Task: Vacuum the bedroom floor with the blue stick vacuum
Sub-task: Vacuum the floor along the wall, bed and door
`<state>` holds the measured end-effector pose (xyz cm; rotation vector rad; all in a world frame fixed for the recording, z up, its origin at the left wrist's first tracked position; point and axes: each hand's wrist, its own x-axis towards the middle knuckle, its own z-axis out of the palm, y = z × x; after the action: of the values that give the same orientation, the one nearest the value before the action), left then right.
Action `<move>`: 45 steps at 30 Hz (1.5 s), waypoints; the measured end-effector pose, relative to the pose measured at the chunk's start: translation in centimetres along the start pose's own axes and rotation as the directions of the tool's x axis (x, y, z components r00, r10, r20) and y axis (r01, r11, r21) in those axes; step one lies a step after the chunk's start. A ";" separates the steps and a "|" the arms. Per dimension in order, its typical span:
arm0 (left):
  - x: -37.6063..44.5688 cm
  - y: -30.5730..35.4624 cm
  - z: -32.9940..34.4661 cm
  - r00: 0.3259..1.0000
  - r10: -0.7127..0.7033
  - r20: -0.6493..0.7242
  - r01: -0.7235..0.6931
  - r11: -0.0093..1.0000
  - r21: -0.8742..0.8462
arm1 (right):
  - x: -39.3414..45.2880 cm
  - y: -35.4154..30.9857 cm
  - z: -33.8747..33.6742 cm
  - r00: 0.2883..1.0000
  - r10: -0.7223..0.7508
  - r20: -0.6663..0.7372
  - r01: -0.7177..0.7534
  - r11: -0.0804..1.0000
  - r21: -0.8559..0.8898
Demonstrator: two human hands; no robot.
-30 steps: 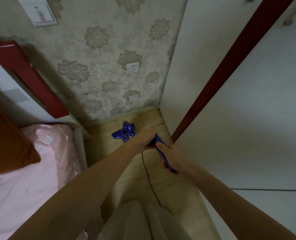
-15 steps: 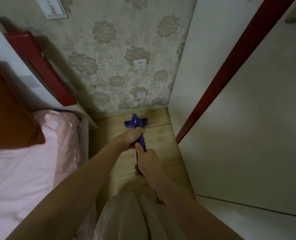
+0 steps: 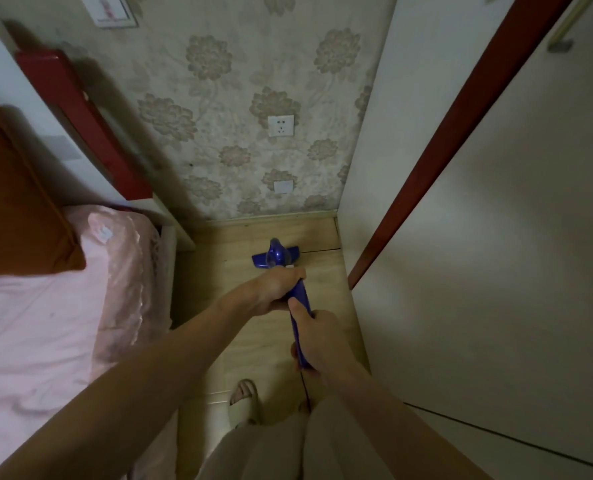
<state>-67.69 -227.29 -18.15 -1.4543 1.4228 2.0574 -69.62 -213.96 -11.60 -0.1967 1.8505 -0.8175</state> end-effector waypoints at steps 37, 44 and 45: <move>0.3 2.3 -5.9 0.999 -0.042 0.007 0.042 0.999 -0.032 | 1.6 -5.1 4.7 0.998 0.058 0.003 -0.058 0.995 -0.077; 1.7 3.7 -5.7 0.999 -0.024 -0.037 0.024 1.000 0.000 | 4.1 -5.4 4.4 0.999 0.046 -0.025 -0.048 0.996 -0.075; 1.8 3.5 -5.6 0.999 -0.025 -0.042 0.025 1.000 0.010 | 4.3 -5.1 4.5 0.999 0.043 -0.022 -0.045 0.996 -0.083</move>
<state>-67.63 -234.11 -17.78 -1.5123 1.4217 2.0130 -68.77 -221.83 -12.64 -0.2007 1.9028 -0.7151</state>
